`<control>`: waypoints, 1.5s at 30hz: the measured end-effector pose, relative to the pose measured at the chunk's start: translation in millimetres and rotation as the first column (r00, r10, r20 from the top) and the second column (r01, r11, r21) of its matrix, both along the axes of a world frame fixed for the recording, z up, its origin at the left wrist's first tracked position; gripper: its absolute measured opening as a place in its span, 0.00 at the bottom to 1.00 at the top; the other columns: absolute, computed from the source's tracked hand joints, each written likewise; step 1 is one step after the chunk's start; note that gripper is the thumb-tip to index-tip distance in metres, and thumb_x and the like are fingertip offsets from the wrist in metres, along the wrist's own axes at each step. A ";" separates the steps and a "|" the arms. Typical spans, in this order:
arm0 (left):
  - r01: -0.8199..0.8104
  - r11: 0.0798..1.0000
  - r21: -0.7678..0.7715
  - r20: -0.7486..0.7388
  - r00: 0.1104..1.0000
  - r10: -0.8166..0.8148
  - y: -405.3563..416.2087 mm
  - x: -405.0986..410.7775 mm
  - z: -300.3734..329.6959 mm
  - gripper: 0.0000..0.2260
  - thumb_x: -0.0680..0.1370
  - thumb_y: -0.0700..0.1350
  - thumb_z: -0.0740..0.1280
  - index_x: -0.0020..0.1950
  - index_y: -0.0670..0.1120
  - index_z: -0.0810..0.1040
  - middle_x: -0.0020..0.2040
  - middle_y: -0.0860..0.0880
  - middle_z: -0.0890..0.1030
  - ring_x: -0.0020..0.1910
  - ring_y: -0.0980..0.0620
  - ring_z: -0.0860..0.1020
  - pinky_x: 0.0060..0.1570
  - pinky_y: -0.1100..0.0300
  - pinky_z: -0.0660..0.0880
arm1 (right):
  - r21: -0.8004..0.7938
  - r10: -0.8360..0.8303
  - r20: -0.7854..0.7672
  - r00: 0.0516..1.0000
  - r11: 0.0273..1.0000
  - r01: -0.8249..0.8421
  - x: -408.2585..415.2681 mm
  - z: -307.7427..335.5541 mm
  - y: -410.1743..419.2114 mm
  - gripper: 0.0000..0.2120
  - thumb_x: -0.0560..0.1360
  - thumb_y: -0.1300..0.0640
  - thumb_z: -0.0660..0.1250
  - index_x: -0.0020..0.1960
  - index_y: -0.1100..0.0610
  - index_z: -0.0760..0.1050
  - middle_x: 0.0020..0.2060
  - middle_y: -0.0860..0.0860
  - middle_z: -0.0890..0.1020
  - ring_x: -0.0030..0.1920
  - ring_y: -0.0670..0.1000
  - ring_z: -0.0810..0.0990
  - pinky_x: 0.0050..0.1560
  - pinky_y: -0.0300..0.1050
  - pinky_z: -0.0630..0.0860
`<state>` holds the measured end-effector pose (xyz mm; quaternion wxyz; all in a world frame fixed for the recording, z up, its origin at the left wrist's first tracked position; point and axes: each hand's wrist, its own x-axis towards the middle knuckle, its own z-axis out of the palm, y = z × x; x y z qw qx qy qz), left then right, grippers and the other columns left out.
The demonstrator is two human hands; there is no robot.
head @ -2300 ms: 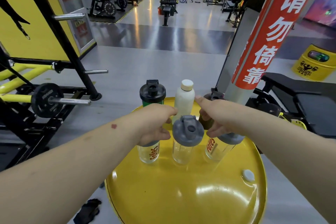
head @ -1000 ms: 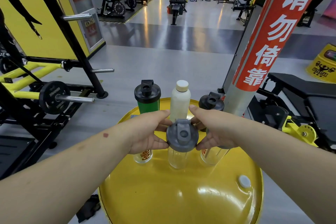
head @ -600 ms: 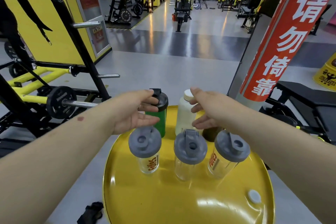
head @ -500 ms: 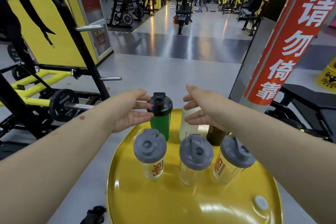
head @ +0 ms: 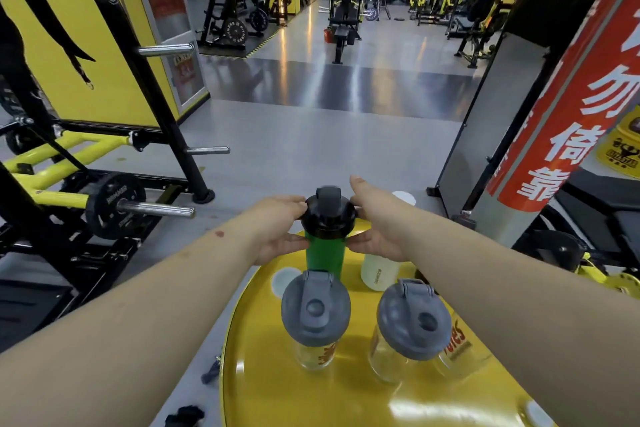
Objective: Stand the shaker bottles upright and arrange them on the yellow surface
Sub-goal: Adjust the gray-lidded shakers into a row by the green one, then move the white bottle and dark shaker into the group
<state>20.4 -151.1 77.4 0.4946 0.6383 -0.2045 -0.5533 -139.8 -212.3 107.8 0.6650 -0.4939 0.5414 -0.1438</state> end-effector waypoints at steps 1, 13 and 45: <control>-0.002 1.000 -0.004 -0.009 1.000 0.002 -1.1 1.5 1.5 0.13 0.84 0.43 0.62 0.69 0.45 0.75 0.70 0.44 0.75 0.56 0.33 0.81 0.57 0.44 0.80 | 0.015 -0.008 0.018 1.000 1.000 0.007 -0.5 -0.8 -1.5 0.22 0.82 0.35 0.54 0.58 0.53 0.71 0.58 0.50 0.76 0.46 0.56 0.82 0.34 0.47 0.77; 0.039 0.998 0.044 -0.091 0.995 -0.035 -8.4 18.2 -2.9 0.19 0.84 0.51 0.59 0.70 0.41 0.74 0.67 0.43 0.77 0.54 0.30 0.82 0.55 0.41 0.81 | 0.049 -0.063 0.093 0.994 0.997 0.059 -5.3 -15.1 -12.5 0.28 0.81 0.34 0.56 0.71 0.55 0.68 0.75 0.54 0.72 0.62 0.66 0.81 0.62 0.58 0.80; 0.502 0.840 0.206 0.871 0.298 -0.391 -69.2 -106.9 12.3 0.14 0.74 0.54 0.71 0.54 0.48 0.74 0.49 0.49 0.79 0.46 0.47 0.77 0.39 0.56 0.73 | -0.488 0.220 -0.605 0.765 0.656 -0.575 -98.3 -26.3 -76.9 0.24 0.68 0.53 0.78 0.63 0.52 0.78 0.57 0.50 0.83 0.54 0.53 0.81 0.54 0.50 0.78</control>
